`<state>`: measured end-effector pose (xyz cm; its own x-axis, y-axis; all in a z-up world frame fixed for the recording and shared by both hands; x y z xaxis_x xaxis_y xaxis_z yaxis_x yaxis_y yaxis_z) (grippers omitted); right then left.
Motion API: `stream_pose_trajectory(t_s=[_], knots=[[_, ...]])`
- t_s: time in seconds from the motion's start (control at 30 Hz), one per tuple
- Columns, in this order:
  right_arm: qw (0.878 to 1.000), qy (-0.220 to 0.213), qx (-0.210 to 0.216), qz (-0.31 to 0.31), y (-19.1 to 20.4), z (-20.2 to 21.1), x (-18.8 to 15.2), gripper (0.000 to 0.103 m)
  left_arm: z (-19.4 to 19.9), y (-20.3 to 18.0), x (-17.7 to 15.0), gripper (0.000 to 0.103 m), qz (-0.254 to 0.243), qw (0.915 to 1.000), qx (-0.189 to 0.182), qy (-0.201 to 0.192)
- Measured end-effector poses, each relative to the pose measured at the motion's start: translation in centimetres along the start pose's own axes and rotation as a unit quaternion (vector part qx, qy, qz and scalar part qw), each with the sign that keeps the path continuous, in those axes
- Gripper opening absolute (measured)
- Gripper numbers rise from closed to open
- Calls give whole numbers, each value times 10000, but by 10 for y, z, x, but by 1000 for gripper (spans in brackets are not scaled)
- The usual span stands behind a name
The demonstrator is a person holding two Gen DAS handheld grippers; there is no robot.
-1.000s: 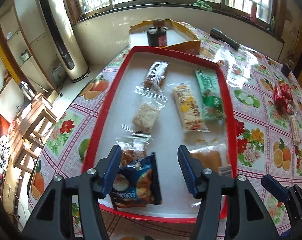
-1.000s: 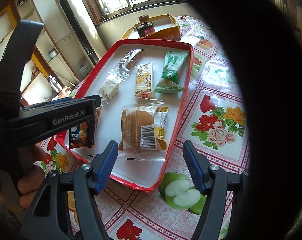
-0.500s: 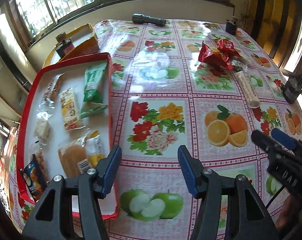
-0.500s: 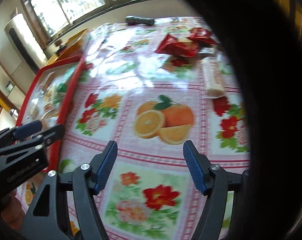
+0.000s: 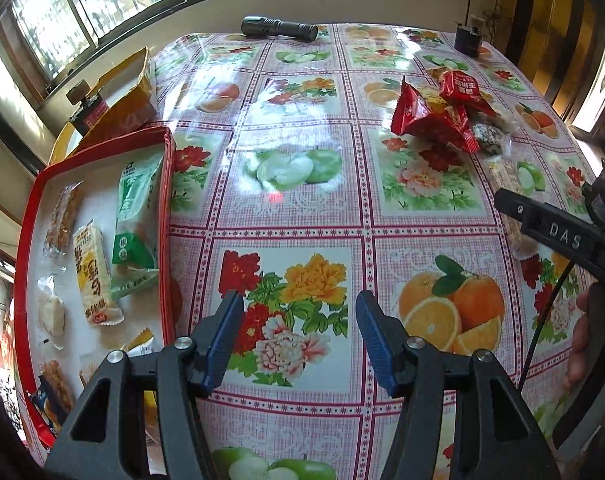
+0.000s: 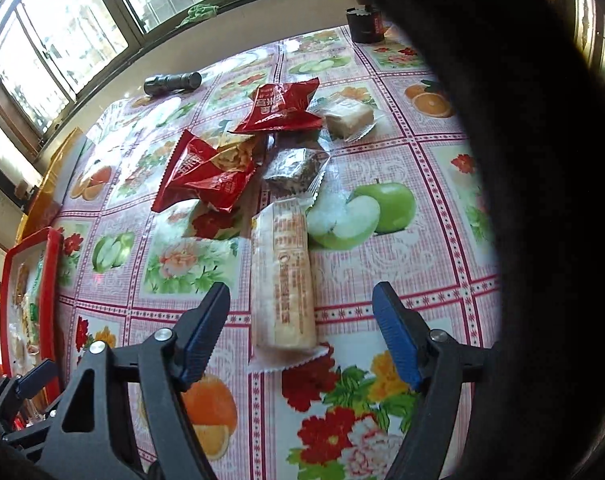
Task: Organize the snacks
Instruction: 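Return to the pile and grasp the long cracker packet with the right gripper, then grasp the red snack bag with the left gripper and lift it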
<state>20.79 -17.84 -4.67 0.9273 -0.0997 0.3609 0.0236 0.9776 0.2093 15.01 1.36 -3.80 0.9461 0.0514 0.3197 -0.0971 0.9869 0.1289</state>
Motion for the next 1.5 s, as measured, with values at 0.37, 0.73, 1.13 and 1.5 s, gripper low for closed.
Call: stream_pose_trajectory(t_s=[0.37,0.73,1.13,1.5], knots=[[9945,-96,-523,900,8,-4,-6,35,11,-18,80,58,163,9994,-217,-200],[9909,-517,-512,1135,-6,12,-35,34,-20,-79,135,58,780,9883,-1298,172],[9956,-598,73,720,-13,15,-32,35,-59,-104,143,59,1880,9743,-1156,451],[9959,-603,305,606,-15,15,-30,35,-76,-109,151,25,1187,9908,-233,602]])
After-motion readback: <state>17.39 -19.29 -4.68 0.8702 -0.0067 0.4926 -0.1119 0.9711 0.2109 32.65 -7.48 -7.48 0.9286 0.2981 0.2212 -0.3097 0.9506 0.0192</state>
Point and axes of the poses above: each gripper's, at about its wrist camera, not at the fingertips, and z roughly against the way its jaws point, y to its left, x to its top, the point moved 9 cm from there along -z, roughly the way its jaws point, and after that the axes turned 8 degrees about y, right-handed, at the moved point
